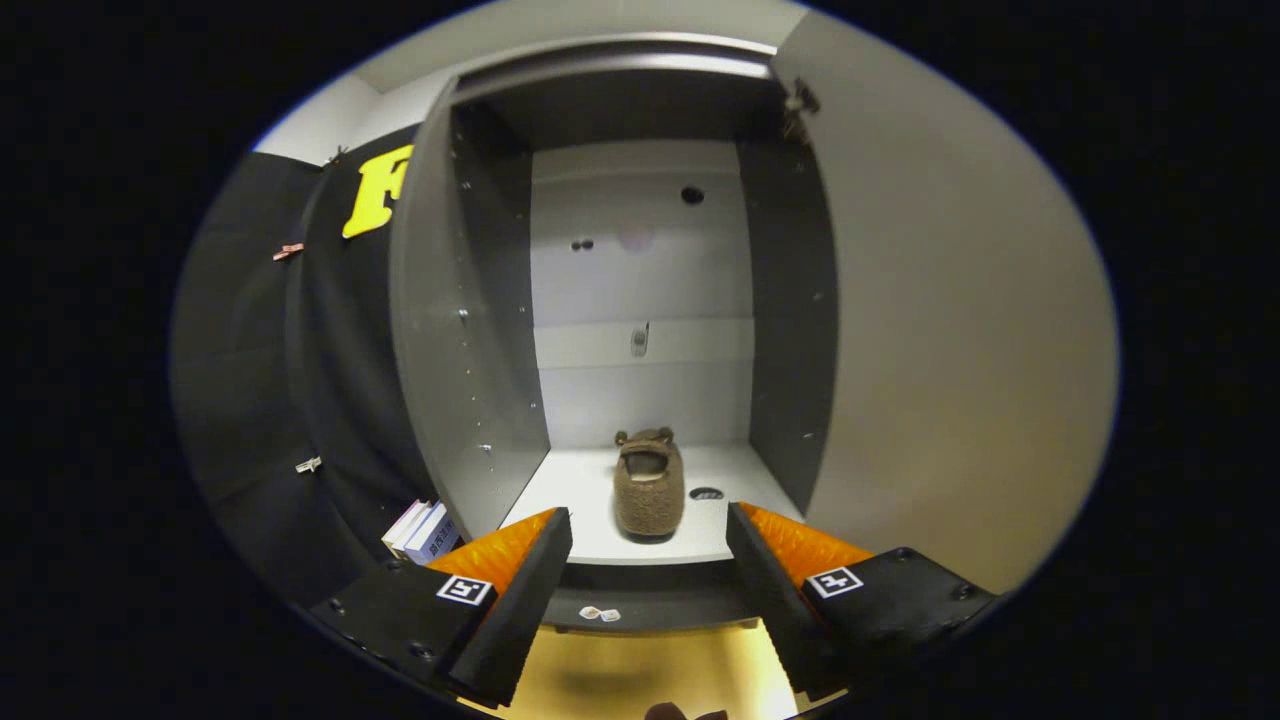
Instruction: Open the shoe cabinet door, grab the shoes and put them into the shoe cabinet, then close the shoe cabinet door.
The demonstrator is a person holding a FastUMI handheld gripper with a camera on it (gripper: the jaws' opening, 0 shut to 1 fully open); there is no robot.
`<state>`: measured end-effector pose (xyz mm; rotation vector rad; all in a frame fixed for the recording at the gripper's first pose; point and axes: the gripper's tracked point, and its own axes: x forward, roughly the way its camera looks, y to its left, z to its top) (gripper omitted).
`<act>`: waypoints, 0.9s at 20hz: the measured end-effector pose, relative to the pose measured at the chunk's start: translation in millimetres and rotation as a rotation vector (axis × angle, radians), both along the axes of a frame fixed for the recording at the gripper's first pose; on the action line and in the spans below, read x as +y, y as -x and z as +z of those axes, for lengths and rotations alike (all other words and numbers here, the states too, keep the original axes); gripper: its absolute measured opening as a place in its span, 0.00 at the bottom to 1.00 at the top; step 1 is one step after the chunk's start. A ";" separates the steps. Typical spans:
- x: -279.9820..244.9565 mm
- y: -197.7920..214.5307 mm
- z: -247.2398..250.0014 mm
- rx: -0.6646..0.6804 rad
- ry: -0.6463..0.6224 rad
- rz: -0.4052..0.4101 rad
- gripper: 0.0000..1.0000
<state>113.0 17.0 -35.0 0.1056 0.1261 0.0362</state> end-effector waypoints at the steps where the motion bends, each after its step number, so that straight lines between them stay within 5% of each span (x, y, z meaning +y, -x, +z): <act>1: -3.7 22.7 6.1 -0.029 0.013 -0.003 0.98; 12: -94.8 196.3 32.6 -0.130 -0.009 -0.026 0.99; 18: -165.0 245.3 39.6 -0.147 -0.064 -0.006 0.96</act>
